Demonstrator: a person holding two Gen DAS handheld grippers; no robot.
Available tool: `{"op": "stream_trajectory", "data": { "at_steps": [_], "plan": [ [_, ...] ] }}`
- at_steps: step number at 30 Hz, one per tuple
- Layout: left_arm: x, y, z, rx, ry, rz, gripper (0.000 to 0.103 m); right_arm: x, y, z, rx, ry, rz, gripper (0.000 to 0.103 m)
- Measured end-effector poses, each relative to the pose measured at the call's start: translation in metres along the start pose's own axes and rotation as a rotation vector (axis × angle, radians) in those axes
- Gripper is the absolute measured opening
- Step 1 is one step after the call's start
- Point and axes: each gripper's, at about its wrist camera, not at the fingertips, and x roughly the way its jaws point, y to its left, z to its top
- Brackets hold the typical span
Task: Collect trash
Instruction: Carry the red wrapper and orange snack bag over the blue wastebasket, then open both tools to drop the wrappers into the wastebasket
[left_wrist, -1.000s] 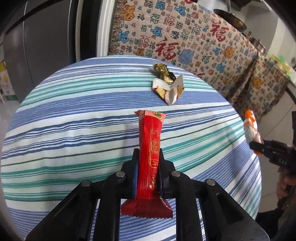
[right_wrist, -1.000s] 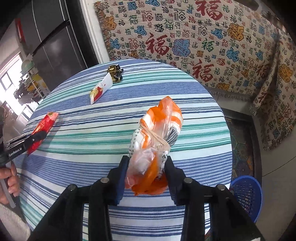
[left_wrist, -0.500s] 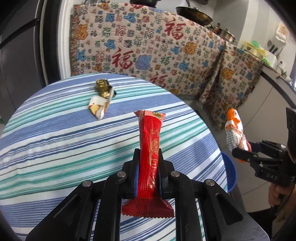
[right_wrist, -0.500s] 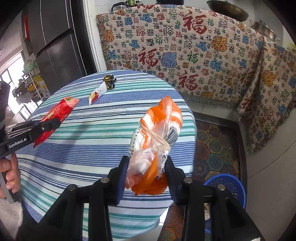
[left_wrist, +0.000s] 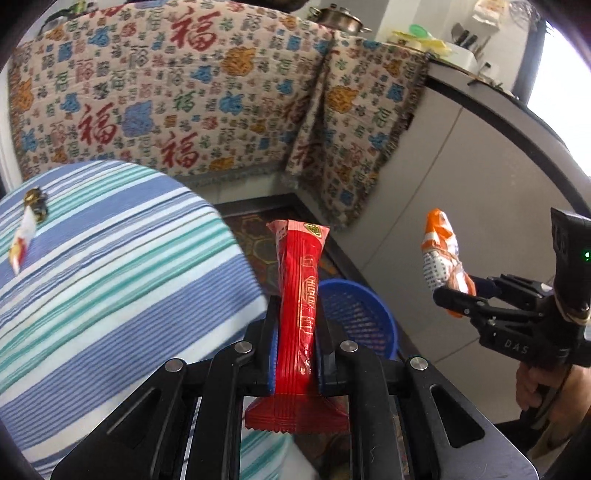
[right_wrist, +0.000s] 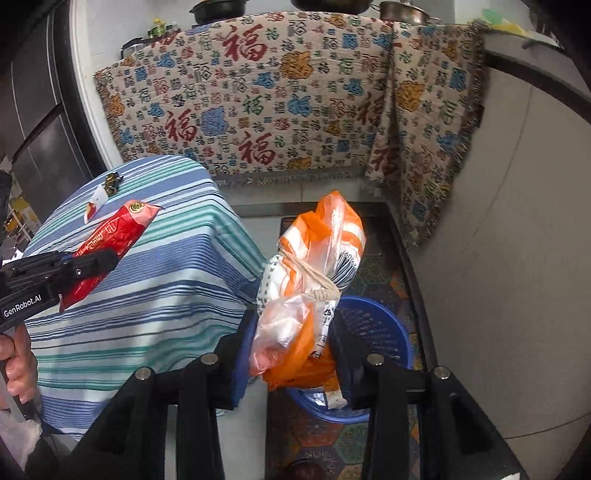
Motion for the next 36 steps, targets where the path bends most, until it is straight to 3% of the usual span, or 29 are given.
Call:
{"op": "stream_trajectory", "data": {
  "at_steps": [6,12,20,26,27,28,30,36],
  "plan": [
    [0.060,-0.054,0.006,0.049,0.070,-0.074,0.013,0.021,-0.051,-0.026,0.046,0.063,-0.024,0.039],
    [0.115,-0.080,0.005,0.062,0.145,-0.093,0.013,0.049,-0.088,-0.043,0.074,0.122,-0.005,0.039],
    [0.159,-0.088,0.002,0.057,0.219,-0.118,0.013,0.087,-0.112,-0.045,0.091,0.161,0.021,0.039],
    [0.183,-0.094,0.005,0.065,0.229,-0.136,0.014,0.110,-0.117,-0.053,0.075,0.182,0.015,0.041],
    [0.185,-0.093,0.005,0.066,0.228,-0.146,0.017,0.112,-0.117,-0.055,0.072,0.176,0.018,0.043],
    [0.190,-0.094,0.006,0.067,0.228,-0.160,0.031,0.115,-0.118,-0.056,0.073,0.165,0.020,0.044],
    [0.198,-0.095,0.007,0.065,0.223,-0.185,0.056,0.122,-0.119,-0.060,0.069,0.154,0.033,0.056],
    [0.201,-0.090,0.015,0.024,0.200,-0.197,0.058,0.124,-0.121,-0.060,0.031,0.155,-0.001,0.058]
  ]
}}
